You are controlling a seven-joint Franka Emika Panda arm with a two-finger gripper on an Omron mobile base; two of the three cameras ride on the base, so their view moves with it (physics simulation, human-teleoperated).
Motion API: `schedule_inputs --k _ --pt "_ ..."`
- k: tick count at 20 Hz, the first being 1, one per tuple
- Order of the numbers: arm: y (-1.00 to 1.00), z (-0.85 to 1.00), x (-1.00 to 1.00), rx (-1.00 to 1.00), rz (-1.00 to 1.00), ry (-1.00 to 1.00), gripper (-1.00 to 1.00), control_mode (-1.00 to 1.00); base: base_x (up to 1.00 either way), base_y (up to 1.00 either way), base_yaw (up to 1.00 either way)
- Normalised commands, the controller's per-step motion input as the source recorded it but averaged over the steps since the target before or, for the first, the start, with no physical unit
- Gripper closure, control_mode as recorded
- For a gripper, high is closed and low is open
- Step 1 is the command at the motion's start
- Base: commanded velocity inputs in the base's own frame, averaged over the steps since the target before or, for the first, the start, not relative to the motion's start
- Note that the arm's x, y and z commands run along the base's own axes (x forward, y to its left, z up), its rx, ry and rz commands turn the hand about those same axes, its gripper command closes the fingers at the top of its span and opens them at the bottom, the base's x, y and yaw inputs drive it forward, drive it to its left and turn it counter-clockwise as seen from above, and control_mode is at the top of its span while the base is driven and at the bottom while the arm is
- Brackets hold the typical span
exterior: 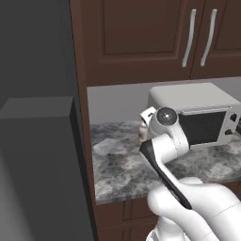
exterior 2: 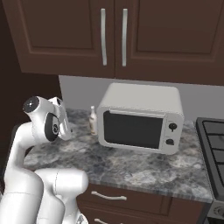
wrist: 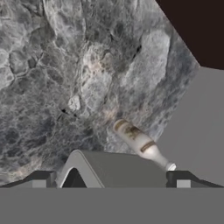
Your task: Place the liquors on the top shelf of the fridge to keep them out of children's reach, and place the cucumber on lower shelves for easy access.
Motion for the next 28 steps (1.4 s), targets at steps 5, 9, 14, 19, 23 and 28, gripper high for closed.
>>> schedule_inputs --k 5,9,14,19,23,28 --pt "0.00 -0.08 0.31 -0.11 0.00 0.00 -1.00 -1.00 0.00 0.00 0.00" --pt "0.00 -0.09 0.34 -0.08 0.01 0.00 -1.00 -1.00 0.00 0.00 0.00" --pt "0.00 -0.12 0.35 -0.06 0.02 0.00 -1.00 -1.00 0.00 0.00 0.00" --pt "0.00 -0.12 0.29 -0.07 0.02 0.00 -1.00 -1.00 0.00 0.00 0.00" --pt "0.00 -0.12 0.26 -0.11 0.00 0.00 -1.00 -1.00 0.00 0.00 0.00" --pt "0.00 -0.15 0.25 -0.12 0.00 0.00 -1.00 -1.00 0.00 0.00 0.00"
